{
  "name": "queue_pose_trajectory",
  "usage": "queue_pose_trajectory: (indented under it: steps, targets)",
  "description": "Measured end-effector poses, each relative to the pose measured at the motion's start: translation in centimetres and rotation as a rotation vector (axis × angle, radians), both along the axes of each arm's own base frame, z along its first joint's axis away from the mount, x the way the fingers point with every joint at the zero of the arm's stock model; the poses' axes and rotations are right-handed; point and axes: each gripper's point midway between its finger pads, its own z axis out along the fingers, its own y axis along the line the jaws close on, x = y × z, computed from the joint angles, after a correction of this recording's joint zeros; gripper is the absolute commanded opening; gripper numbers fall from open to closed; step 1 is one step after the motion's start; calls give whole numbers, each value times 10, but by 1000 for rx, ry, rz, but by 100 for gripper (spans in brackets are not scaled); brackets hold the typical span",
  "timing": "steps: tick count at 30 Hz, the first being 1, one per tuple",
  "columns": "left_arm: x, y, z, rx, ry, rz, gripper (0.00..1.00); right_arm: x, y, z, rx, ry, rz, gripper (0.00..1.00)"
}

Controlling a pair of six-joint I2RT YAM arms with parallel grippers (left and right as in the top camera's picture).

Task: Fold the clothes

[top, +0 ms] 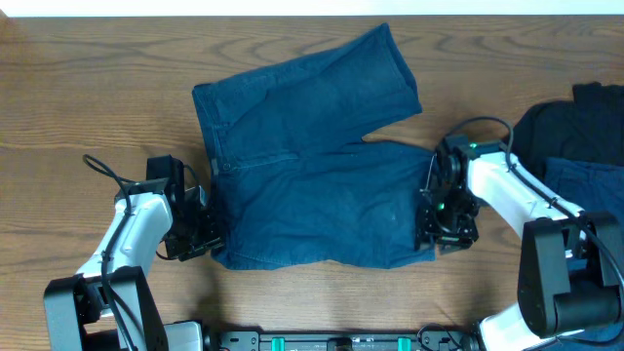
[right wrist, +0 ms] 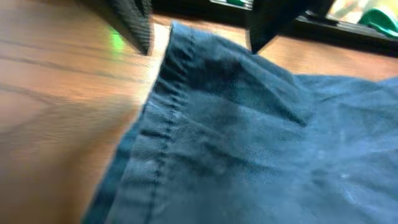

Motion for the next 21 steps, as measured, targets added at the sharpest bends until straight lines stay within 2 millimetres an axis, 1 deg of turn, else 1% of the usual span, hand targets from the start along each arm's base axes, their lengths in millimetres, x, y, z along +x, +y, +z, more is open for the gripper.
queue_pose_trajectory:
  steps: [1, 4, 6, 10, 14, 16, 18, 19, 21]
  targets:
    - [0, 0, 0, 0, 0, 0, 46, -4, 1, -2, 5, 11, -9, 13]
    - [0, 0, 0, -1, 0, 0, 45, -17, 3, -7, 19, 47, -24, 1]
    - [0, 0, 0, -1, 0, 0, 44, -18, 3, -8, 21, 51, -28, 1]
    - [0, -3, 1, -18, -2, 2, 44, -14, 3, -8, 23, 38, -33, 1]
    - [-5, -10, 3, -56, 18, 5, 45, -7, 1, -6, 25, 22, -48, 1]
    - [-4, -10, 3, -60, 14, 7, 33, -6, 1, -6, 26, 18, -48, 1]
    - [1, -11, 3, -64, -5, 3, 13, -6, 1, -6, 26, 17, -48, 1]
    - [3, -11, 3, -67, -16, 0, 6, -5, 1, -6, 26, 15, -48, 1]
    - [4, -12, 3, -70, -20, -6, 6, -5, 1, -6, 27, 13, -48, 1]
